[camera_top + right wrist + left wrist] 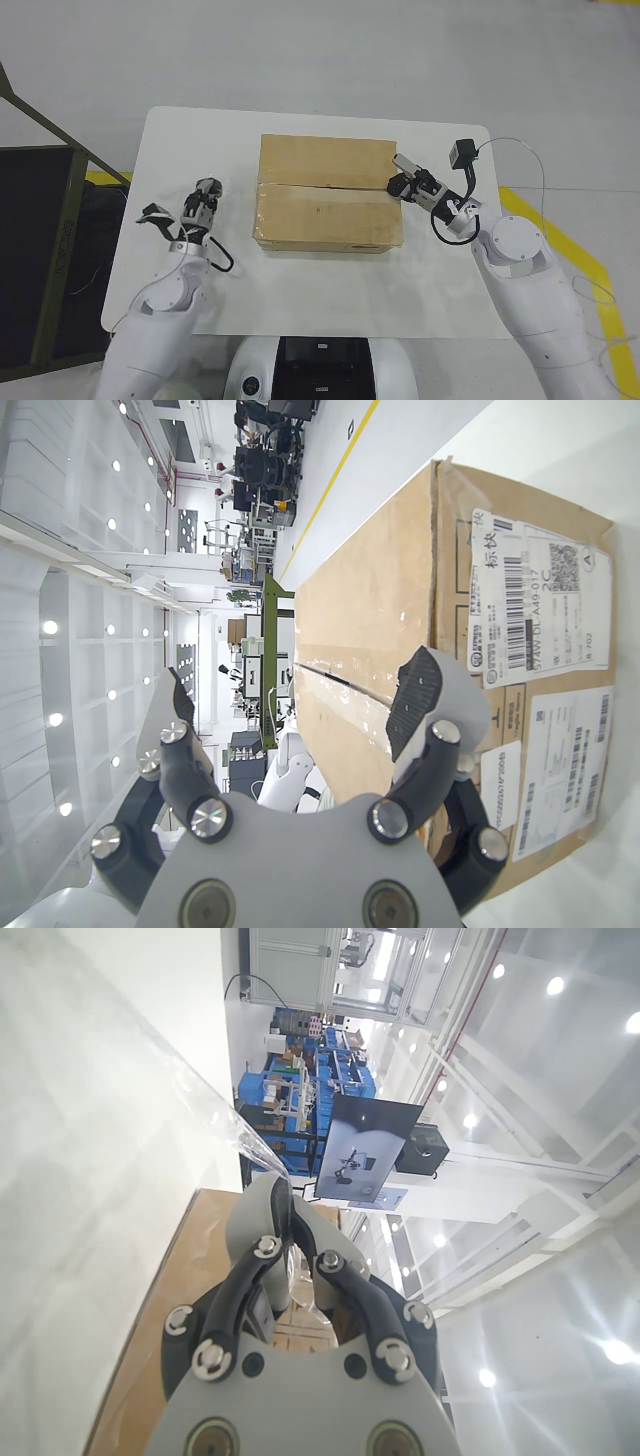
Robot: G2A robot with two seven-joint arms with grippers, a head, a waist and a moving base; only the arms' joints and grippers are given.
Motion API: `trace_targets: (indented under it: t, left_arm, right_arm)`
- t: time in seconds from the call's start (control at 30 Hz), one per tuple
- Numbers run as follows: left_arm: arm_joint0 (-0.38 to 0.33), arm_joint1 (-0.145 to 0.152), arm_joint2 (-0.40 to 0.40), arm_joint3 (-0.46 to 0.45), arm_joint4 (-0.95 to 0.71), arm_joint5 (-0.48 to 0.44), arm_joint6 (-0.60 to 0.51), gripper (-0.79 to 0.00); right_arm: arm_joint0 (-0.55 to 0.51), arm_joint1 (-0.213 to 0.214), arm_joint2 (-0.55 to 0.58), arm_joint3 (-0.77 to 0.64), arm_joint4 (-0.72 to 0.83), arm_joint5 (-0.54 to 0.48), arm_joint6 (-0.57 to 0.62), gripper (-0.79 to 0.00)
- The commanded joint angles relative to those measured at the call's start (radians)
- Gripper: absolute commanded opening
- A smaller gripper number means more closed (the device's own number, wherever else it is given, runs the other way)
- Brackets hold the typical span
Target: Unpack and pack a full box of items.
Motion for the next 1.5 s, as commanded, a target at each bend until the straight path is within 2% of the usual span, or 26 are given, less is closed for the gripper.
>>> trace_targets:
  t: [0.0, 0.33, 0.57, 0.73, 1.1, 1.47]
  left_arm:
    - [0.001, -0.002, -0.009, -0.024, 0.010, -0.005, 0.004, -0.785]
    - [0.029, -0.010, -0.040, -0.207, 0.112, -0.033, 0.032, -0.785]
    - [0.006, -0.015, -0.010, -0.299, 0.231, 0.027, 0.005, -0.785]
    - [-0.026, -0.021, 0.050, -0.348, 0.362, 0.136, -0.011, -0.785]
    - [-0.068, -0.041, 0.197, -0.375, 0.554, 0.186, -0.010, -0.785]
    - [-0.099, -0.051, 0.266, -0.362, 0.660, 0.258, -0.082, -0.785]
  right_arm:
    - [0.000, 0.000, 0.000, 0.000, 0.000, 0.000, 0.000, 0.000]
    - [0.000, 0.000, 0.000, 0.000, 0.000, 0.000, 0.000, 0.000]
    - [0.000, 0.000, 0.000, 0.000, 0.000, 0.000, 0.000, 0.000]
    - [0.000, 0.000, 0.000, 0.000, 0.000, 0.000, 0.000, 0.000]
    - [0.000, 0.000, 0.000, 0.000, 0.000, 0.000, 0.000, 0.000]
    - [0.000, 0.000, 0.000, 0.000, 0.000, 0.000, 0.000, 0.000]
